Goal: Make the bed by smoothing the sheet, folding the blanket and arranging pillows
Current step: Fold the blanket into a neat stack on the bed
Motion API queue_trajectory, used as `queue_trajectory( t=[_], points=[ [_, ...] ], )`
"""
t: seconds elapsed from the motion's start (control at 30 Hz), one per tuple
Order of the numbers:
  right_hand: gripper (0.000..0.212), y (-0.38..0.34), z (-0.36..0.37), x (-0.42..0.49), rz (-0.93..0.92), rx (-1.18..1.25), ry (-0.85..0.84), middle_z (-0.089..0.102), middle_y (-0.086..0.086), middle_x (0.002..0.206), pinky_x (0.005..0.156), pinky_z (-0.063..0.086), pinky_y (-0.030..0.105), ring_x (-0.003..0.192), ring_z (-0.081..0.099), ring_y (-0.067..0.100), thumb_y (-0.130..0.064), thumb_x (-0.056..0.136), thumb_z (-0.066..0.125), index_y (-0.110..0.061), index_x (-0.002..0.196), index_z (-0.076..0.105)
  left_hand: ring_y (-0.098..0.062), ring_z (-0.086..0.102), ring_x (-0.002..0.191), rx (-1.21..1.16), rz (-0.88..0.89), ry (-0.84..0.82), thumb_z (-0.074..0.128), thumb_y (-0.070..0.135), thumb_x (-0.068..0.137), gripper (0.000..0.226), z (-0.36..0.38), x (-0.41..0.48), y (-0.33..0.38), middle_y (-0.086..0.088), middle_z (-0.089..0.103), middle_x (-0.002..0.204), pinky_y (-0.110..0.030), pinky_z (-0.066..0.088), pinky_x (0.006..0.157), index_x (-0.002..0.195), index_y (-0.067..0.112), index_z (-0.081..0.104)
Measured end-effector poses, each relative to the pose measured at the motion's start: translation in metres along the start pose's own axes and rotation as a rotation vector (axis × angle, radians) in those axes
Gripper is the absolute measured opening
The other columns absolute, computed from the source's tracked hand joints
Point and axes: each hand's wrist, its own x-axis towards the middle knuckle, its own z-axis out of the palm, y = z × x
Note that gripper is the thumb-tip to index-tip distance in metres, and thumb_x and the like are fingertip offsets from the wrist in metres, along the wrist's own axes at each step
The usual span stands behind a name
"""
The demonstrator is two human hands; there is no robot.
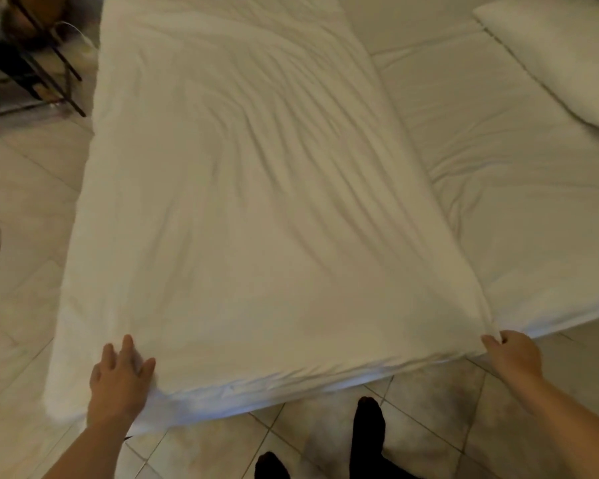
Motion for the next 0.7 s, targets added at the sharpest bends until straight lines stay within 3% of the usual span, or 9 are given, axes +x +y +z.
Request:
queue_trajectory(
  t=[0.17,0.23,0.3,0.37,0.43,0.6,0.7],
  points=[
    [0.017,-0.014,0.006,-0.005,0.015,-0.056,0.005,0.065,0.035,0.096,0.070,0.047,0.043,0.086,0.061,0.046,-0.006,0.090,0.061,0.008,0.081,0.061,-0.032,0.021,0.154,-0.110,0.026,0.073,0.061,0.037,0.100,0.068,-0.013,-0.015,0.003,-0.021,0.029,0.163,-0.049,0.024,0.121,0.158,0.015,0.034],
    [0.020,-0.020,0.008,-0.007,0.016,-0.099,-0.020,0.061,0.034,0.109,0.075,0.050,0.045,0.094,0.060,0.047,-0.009,0.091,0.059,0.009,0.099,0.061,-0.037,0.030,0.149,-0.212,0.013,0.145,0.059,0.033,0.101,0.059,-0.014,-0.019,0.000,-0.024,0.036,0.158,-0.054,0.028,0.118,0.154,0.013,0.042],
    [0.041,-0.024,0.009,-0.009,0.002,-0.066,-0.035,0.057,0.032,0.121,0.082,0.051,0.049,0.103,0.059,0.048,-0.014,0.091,0.061,0.006,0.126,0.055,-0.043,0.037,0.142,-0.283,-0.053,0.209,0.052,0.034,0.104,0.050,-0.013,-0.019,-0.007,-0.027,0.043,0.150,-0.057,0.030,0.114,0.149,0.011,0.049],
    [0.054,-0.028,0.011,-0.012,-0.018,-0.035,-0.080,0.056,0.031,0.129,0.086,0.047,0.047,0.112,0.057,0.048,-0.018,0.092,0.063,0.005,0.138,0.046,-0.048,0.047,0.126,-0.307,-0.145,0.273,0.042,0.036,0.104,0.045,-0.012,-0.018,-0.017,-0.030,0.057,0.126,-0.058,0.038,0.102,0.129,0.002,0.057],
    [0.059,-0.029,0.013,-0.012,0.004,-0.010,-0.095,0.055,0.031,0.133,0.090,0.046,0.048,0.117,0.055,0.048,-0.020,0.092,0.064,0.005,0.141,0.043,-0.052,0.054,0.106,-0.332,-0.221,0.312,0.035,0.036,0.094,0.044,-0.012,-0.017,-0.027,-0.030,0.056,0.098,-0.056,0.043,0.087,0.101,-0.004,0.053],
    [0.052,-0.028,0.022,-0.011,0.010,-0.027,-0.070,0.060,0.034,0.118,0.082,0.050,0.046,0.092,0.058,0.040,-0.031,0.091,0.063,0.011,0.121,0.058,-0.054,0.053,0.111,-0.322,-0.316,0.284,0.040,0.030,0.096,0.042,-0.010,-0.005,-0.050,-0.038,0.058,0.113,-0.060,0.045,0.094,0.108,-0.008,0.054],
    [0.053,-0.032,0.027,-0.009,0.008,-0.052,-0.084,0.058,0.033,0.118,0.085,0.050,0.047,0.103,0.059,0.046,-0.032,0.092,0.061,0.012,0.121,0.056,-0.054,0.047,0.126,-0.363,-0.412,0.252,0.046,0.033,0.096,0.055,-0.010,0.001,-0.059,-0.039,0.052,0.132,-0.062,0.041,0.106,0.130,-0.010,0.051]
  ],
)
